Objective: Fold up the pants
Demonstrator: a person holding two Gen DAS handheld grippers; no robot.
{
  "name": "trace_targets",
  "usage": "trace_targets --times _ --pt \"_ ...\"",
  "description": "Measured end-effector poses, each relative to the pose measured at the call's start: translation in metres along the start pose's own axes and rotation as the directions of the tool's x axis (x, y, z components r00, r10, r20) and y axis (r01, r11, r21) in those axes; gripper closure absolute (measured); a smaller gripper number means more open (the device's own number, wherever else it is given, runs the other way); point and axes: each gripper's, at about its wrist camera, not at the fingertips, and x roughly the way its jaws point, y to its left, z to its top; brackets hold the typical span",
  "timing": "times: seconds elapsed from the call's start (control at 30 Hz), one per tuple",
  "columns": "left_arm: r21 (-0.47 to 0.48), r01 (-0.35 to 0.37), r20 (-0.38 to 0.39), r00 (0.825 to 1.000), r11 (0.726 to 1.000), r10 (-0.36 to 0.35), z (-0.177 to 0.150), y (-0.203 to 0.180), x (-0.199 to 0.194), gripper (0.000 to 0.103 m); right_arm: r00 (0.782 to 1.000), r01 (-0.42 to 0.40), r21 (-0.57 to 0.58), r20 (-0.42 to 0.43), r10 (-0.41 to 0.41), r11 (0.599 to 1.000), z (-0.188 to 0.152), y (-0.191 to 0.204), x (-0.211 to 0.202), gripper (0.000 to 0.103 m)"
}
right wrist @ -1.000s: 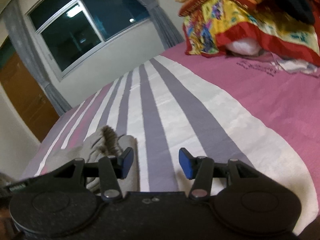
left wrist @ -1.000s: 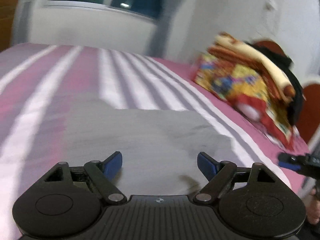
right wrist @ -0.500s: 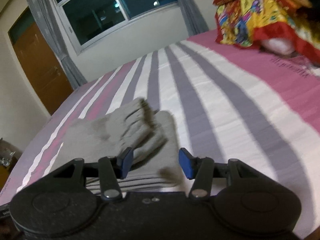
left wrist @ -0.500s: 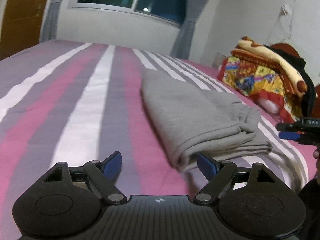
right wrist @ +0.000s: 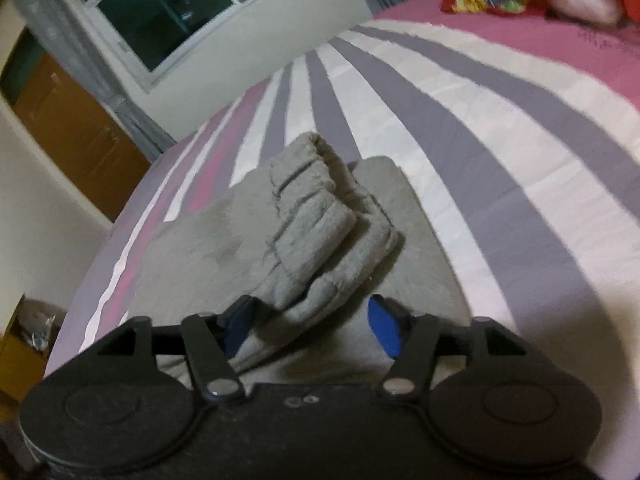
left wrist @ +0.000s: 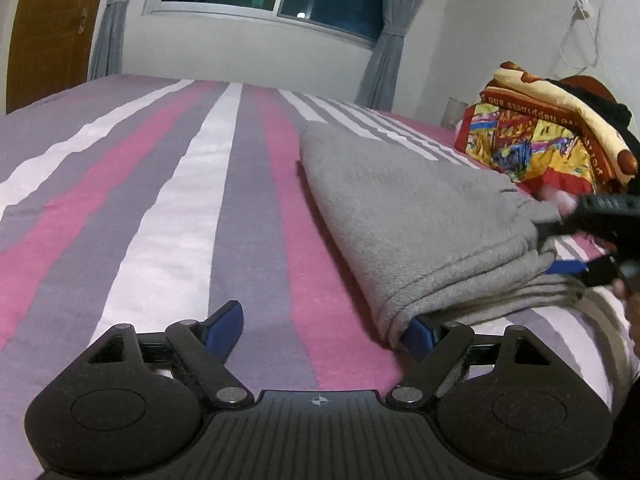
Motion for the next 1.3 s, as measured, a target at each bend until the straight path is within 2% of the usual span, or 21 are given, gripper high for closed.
trace_targets --times 0.03,0.07,0.1,0.13,0.2,0.27,0.33,0.37,0.43,0.63,0.7,0.73,0.77,0.83,0.97,1.03,1.1,1.17,1.23,1.3 --pt "-0.003 0.0 0.001 1.0 1.0 0.0 -0.001 0.0 0.0 0.02 1.0 0.004 0.009 0.0 -0.004 1.0 0.002 0.002 0.004 0.029" --pt "-0.006 0.001 0.003 1.0 1.0 -0.001 -0.002 0.001 0.001 0.02 1.0 0.014 0.009 0.0 -0.014 1.0 0.005 0.005 0.009 0.03" --pt "-0.009 0.001 0.005 1.0 1.0 -0.001 -0.003 0.001 0.001 0.02 1.0 0.021 -0.01 -0.009 -0.021 1.0 0.008 0.013 0.013 0.035" --pt "-0.01 0.0 0.008 1.0 1.0 0.0 -0.003 0.001 0.001 0.02 1.0 0.02 -0.026 -0.019 -0.02 0.999 0.01 0.019 0.016 0.049" --pt "-0.01 -0.003 0.009 1.0 1.0 0.003 -0.003 0.001 0.001 0.02 0.999 0.048 -0.096 0.003 -0.047 0.994 0.012 0.037 0.013 0.055" --pt "-0.013 -0.003 0.01 1.0 1.0 0.003 -0.004 0.001 0.001 0.02 0.999 0.052 -0.124 0.015 -0.05 0.991 0.013 0.045 0.006 0.055" --pt "-0.014 -0.004 0.012 1.0 1.0 0.004 -0.004 0.001 0.001 0.02 0.999 0.036 -0.101 0.005 -0.036 0.994 0.012 0.04 -0.001 0.048" --pt "-0.014 -0.005 0.014 1.0 1.0 0.006 -0.005 0.001 0.001 0.02 0.999 0.033 -0.08 0.0 -0.033 0.996 0.011 0.036 -0.004 0.035" --pt "-0.016 -0.007 0.019 1.0 1.0 0.007 -0.005 0.001 0.001 0.02 1.0 0.015 -0.028 0.004 -0.015 0.999 0.006 0.023 -0.01 0.022" --pt "-0.029 -0.007 0.037 0.999 1.0 0.008 -0.006 0.002 -0.001 0.02 0.999 -0.046 0.102 -0.003 0.047 0.994 0.007 0.001 -0.001 0.025" --pt "-0.029 -0.009 0.034 0.999 1.0 0.01 -0.006 0.002 0.0 0.02 1.0 -0.007 0.115 -0.01 0.009 0.993 0.011 -0.001 0.008 0.033" --pt "-0.03 -0.01 0.033 0.999 1.0 0.011 -0.006 0.002 0.0 0.02 1.0 0.007 0.111 -0.015 -0.006 0.994 0.013 -0.002 0.012 0.051" --pt "-0.03 -0.012 0.032 0.999 0.999 0.012 -0.006 0.002 0.0 0.02 1.0 0.005 0.107 -0.029 -0.002 0.994 0.014 -0.002 0.016 0.061" --pt "-0.029 -0.017 0.029 0.999 0.999 0.017 -0.007 0.0 0.0 0.02 1.0 0.003 0.043 -0.006 -0.003 0.999 0.016 0.01 0.01 0.066" --pt "-0.03 -0.019 0.03 0.999 0.999 0.02 -0.007 0.0 0.001 0.02 0.986 -0.065 -0.173 0.14 0.09 0.983 0.009 0.044 -0.035 0.067" --pt "-0.024 -0.017 0.029 0.999 1.0 0.018 -0.006 -0.001 0.001 0.02 0.979 -0.062 -0.222 0.177 0.102 0.973 0.0 0.043 -0.048 0.067" --pt "-0.014 -0.016 0.027 1.0 1.0 0.017 -0.006 -0.003 0.003 0.016 0.984 -0.001 -0.186 0.173 0.034 0.983 -0.012 0.02 -0.043 0.068" --pt "-0.008 -0.021 0.029 0.999 1.0 0.021 -0.007 -0.004 0.004 0.016 0.996 0.052 -0.096 0.081 -0.045 0.994 -0.02 -0.007 -0.022 0.068" --pt "-0.016 -0.021 0.029 0.999 1.0 0.021 -0.007 -0.003 0.003 0.016 0.997 0.025 -0.064 0.08 -0.02 0.998 -0.023 -0.014 -0.019 0.068" --pt "-0.021 -0.021 0.03 0.999 1.0 0.022 -0.007 -0.003 0.003 0.016 0.995 0.034 -0.103 0.092 -0.025 0.994 -0.019 -0.002 -0.023 0.067"
